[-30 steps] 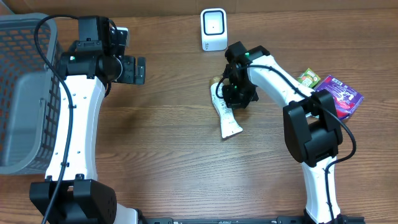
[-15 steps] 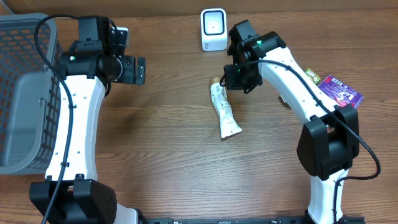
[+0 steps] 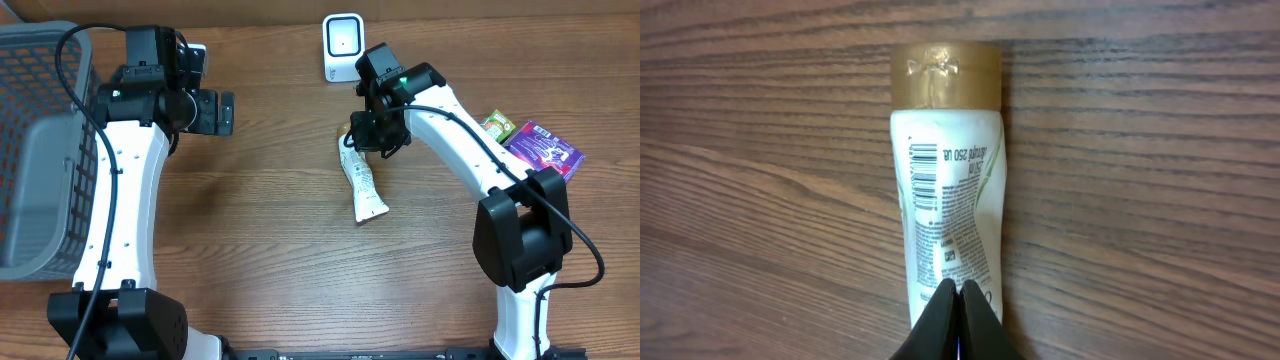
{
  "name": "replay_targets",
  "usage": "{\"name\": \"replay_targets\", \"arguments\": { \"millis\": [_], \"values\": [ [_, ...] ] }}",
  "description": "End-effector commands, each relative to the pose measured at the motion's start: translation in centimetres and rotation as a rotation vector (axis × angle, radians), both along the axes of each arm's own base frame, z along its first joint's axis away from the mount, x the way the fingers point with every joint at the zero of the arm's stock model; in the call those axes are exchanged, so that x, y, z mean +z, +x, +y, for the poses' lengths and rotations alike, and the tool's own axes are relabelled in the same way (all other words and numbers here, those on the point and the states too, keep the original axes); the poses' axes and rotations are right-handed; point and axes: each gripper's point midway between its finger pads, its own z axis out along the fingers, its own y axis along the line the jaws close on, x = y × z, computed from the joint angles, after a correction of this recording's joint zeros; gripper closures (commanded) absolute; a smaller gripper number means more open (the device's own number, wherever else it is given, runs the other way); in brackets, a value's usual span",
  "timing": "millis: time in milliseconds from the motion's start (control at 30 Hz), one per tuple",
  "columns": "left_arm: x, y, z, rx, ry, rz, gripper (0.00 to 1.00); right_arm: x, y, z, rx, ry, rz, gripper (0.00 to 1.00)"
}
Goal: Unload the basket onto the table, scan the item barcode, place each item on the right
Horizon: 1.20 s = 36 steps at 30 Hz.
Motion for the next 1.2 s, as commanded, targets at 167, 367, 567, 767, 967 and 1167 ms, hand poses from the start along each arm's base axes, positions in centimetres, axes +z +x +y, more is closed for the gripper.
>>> {"name": "replay_targets", "arguments": {
  "millis": [167,367,567,767,967,1167],
  "values": [
    [1.1,-0.1,0.1,0.019,-0.008,-0.030,0.00,-3.0,-2.8,1.3,0.007,0.018,0.067,0.96],
    [1.1,-0.1,0.1,0.019,-0.008,-0.030,0.01,-4.5,-4.2,2.5,0.023,0.054,0.103,0.96],
    [1.2,-0.1,0.1,0.019,-0.008,-0.031,0.00,-6.7,-5.2,2.3,-0.033,0.048,0.137,0.96],
    [1.2,-0.1,0.1,0.019,-0.008,-0.030,0.01,-8.6,-5.8,2.4,-0.036,0.047,0.193,0.96],
    [1.1,-0.1,0.1,0.018,-0.009,-0.030,0.00,-9.0,-5.8,2.1,-0.047,0.068,0.225,0.96],
    [1.1,-0.1,0.1,0.019,-0.008,-0.030,0.01,-6.1,-5.3,3.4,0.094,0.133,0.204,0.83]
  ]
}}
